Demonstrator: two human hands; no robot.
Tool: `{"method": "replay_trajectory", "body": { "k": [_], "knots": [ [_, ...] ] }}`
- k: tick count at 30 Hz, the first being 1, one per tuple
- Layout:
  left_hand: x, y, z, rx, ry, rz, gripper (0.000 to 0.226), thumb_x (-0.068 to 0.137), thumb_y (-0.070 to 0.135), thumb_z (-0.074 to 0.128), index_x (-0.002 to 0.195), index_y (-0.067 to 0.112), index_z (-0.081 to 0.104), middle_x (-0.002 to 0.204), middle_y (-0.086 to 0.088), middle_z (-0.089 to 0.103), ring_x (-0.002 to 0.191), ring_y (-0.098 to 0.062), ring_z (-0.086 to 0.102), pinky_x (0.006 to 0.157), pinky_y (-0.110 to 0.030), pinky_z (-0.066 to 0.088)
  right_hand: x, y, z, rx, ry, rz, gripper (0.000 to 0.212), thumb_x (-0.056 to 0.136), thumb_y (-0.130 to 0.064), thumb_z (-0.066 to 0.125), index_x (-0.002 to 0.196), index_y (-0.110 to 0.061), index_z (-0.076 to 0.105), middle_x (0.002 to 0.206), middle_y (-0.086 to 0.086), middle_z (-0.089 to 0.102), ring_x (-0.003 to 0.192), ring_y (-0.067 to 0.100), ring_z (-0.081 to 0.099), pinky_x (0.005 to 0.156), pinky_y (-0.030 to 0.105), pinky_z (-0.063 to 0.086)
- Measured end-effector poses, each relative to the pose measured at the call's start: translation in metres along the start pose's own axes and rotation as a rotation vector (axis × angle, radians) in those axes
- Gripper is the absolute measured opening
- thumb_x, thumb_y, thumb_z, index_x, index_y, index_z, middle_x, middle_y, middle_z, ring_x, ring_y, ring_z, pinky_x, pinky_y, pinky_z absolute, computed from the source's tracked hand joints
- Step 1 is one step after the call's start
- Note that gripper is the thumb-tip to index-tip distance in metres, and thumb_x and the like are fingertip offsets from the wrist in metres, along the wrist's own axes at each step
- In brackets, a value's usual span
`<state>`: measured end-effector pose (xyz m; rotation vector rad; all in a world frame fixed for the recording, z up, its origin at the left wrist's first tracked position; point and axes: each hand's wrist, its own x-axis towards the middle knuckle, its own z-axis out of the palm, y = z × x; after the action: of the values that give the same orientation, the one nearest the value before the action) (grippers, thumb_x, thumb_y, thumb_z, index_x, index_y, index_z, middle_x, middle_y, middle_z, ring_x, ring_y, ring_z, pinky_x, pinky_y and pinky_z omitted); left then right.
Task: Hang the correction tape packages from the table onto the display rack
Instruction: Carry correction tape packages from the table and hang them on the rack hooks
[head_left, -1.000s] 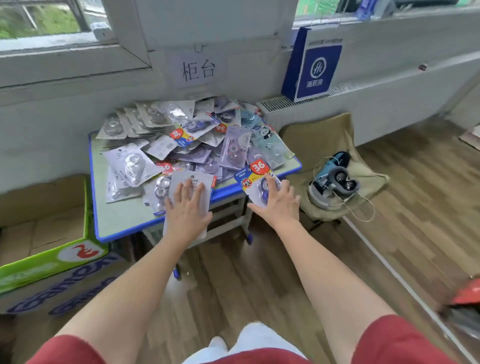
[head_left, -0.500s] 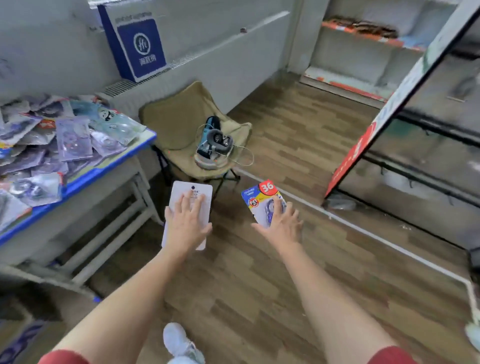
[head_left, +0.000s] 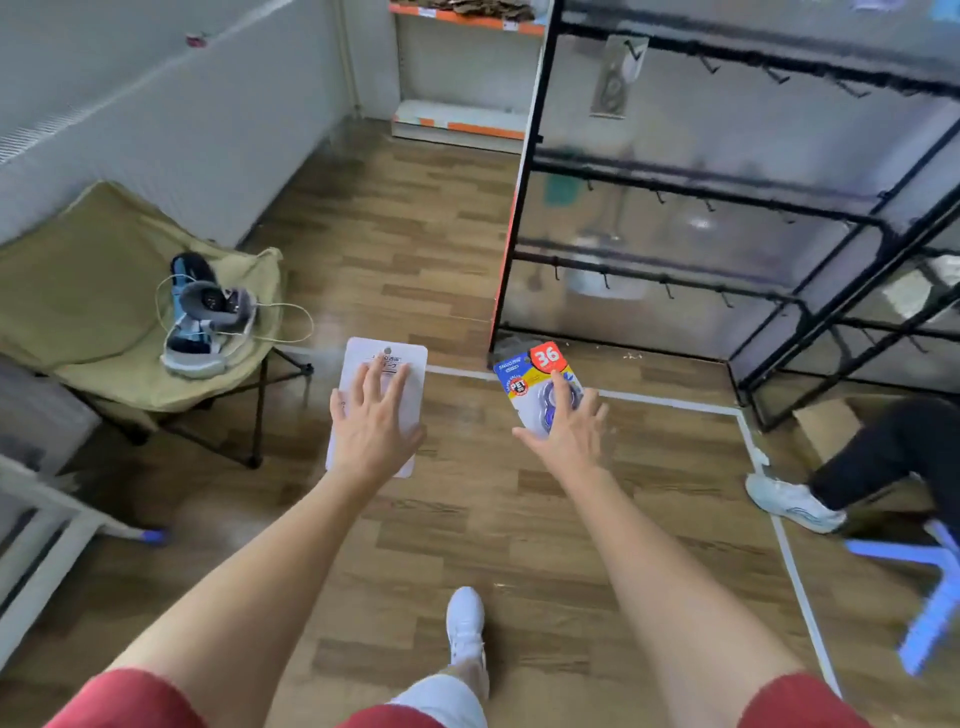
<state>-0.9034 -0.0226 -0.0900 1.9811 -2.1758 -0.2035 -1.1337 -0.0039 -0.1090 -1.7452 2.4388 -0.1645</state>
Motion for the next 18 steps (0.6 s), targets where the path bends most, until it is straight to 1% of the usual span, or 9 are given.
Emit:
{"method": "replay_trajectory", "body": {
  "k": [4,7,10,13,16,18],
  "knots": [
    [0.062,0.045,0.013,-0.008,0.001,0.045,0.074,0.084,0.038,0.057,0.147,0.027,0.02,0.159,0.001,0.0,0.145,-0.021,0.003,0.112,-0.046,0.013,0.064,0.031,-0.013,0.028,0.038,0.064,0.096,0.075,-0.066,0.061,0.149,-0.028,0.013,0.133,0.014,0.032,0.112,0.032,0.04,0.087,0.039,0.04],
    [0.112,0.076,0.017,-0.018,0.001,0.062,0.073,0.085,0.038,0.056,0.147,0.027,0.02,0.159,0.001,-0.001,0.145,-0.021,0.002,0.113,-0.046,0.014,0.112,0.049,-0.026,0.049,0.035,0.093,0.095,0.077,-0.065,0.06,0.149,-0.026,0.012,0.136,0.015,0.03,0.116,0.032,0.04,0.091,0.039,0.039],
    [0.161,0.107,0.016,-0.014,0.016,0.076,0.078,0.086,0.04,0.056,0.15,0.025,0.014,0.159,0.001,-0.002,0.145,-0.021,0.001,0.113,-0.046,0.013,0.16,0.064,-0.042,0.036,0.076,0.113,0.095,0.077,-0.065,0.06,0.148,-0.023,0.013,0.138,0.016,0.029,0.118,0.033,0.039,0.094,0.04,0.038],
    [0.204,0.138,0.014,-0.027,0.034,0.107,0.078,0.087,0.039,0.054,0.151,0.024,0.012,0.159,0.001,-0.001,0.145,-0.021,0.001,0.113,-0.046,0.013,0.206,0.081,-0.06,0.091,0.092,0.167,0.096,0.076,-0.063,0.063,0.147,-0.022,0.014,0.138,0.016,0.029,0.117,0.034,0.04,0.094,0.04,0.04],
    [0.246,0.17,0.016,-0.061,0.051,0.123,0.078,0.088,0.042,0.053,0.151,0.025,0.011,0.159,0.0,0.001,0.145,-0.021,0.001,0.114,-0.048,0.012,0.251,0.102,-0.072,0.092,0.154,0.178,0.096,0.075,-0.065,0.063,0.147,-0.022,0.017,0.138,0.017,0.03,0.116,0.034,0.04,0.093,0.04,0.04],
    [0.271,0.19,0.018,-0.034,0.061,0.134,0.08,0.088,0.044,0.053,0.151,0.026,0.008,0.159,-0.001,-0.001,0.145,-0.021,0.0,0.114,-0.048,0.012,0.279,0.116,-0.079,0.099,0.189,0.177,0.096,0.074,-0.065,0.063,0.146,-0.021,0.017,0.139,0.018,0.03,0.116,0.035,0.041,0.092,0.04,0.04]
  ]
}}
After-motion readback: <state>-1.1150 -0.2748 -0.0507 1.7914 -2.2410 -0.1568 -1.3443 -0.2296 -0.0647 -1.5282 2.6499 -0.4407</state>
